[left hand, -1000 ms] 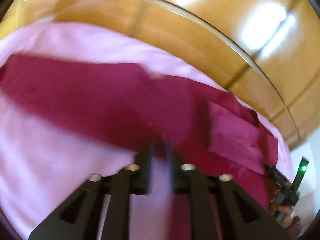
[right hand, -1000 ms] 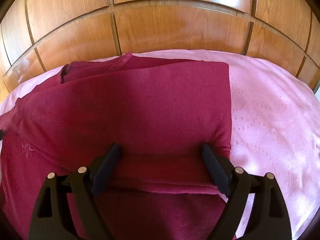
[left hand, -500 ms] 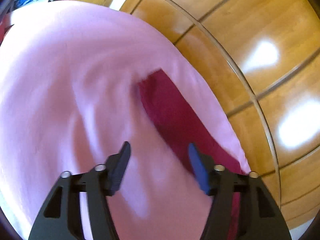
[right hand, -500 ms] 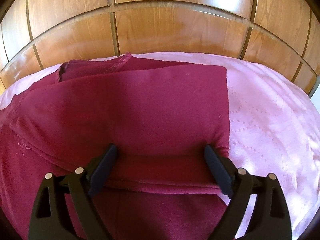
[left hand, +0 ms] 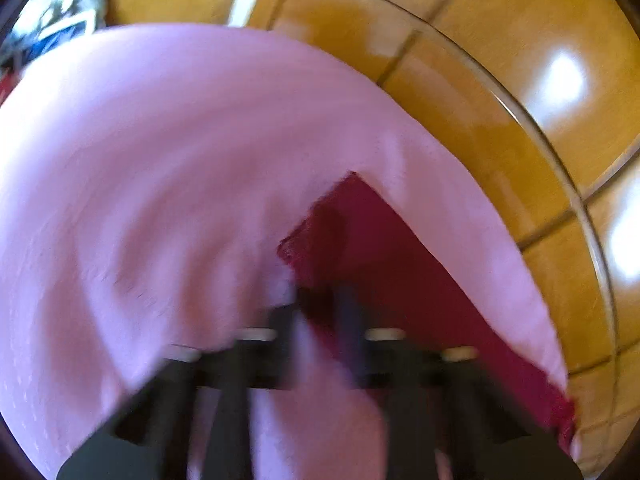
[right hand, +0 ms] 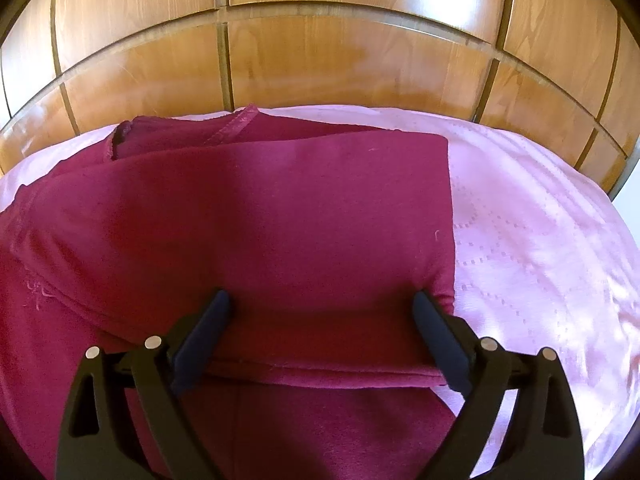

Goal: Fold small clothes

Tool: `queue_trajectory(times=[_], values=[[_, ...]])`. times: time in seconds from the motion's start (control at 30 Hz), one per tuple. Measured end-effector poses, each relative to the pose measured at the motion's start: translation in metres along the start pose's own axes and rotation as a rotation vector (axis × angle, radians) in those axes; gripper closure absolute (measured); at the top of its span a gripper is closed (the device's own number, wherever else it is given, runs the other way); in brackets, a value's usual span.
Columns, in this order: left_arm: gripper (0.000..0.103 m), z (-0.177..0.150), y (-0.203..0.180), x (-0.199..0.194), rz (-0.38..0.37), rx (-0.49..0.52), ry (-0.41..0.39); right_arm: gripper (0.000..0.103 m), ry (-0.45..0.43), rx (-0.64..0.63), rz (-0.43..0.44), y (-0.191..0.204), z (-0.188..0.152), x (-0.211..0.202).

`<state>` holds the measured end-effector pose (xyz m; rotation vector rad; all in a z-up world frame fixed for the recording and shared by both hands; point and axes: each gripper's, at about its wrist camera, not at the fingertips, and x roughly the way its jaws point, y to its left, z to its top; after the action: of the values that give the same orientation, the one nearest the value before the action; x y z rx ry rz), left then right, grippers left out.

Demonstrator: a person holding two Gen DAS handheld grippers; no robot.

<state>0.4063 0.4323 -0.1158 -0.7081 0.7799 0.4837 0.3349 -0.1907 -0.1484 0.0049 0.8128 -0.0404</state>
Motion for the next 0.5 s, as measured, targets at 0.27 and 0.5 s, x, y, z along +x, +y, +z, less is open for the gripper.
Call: queue_trajectory(times=[0.27, 0.5], values=[[0.098, -0.040, -0.093, -0.076, -0.325, 0.161, -0.081, 0.010, -0.002, -0.001, 0.000, 0.001, 0.000, -0.001], [0.098, -0.144, -0.199, -0.116, -0.535, 0.411, 0.011, 0.010, -0.004, 0.007, 0.012, -0.001, 0.000, -0.001]])
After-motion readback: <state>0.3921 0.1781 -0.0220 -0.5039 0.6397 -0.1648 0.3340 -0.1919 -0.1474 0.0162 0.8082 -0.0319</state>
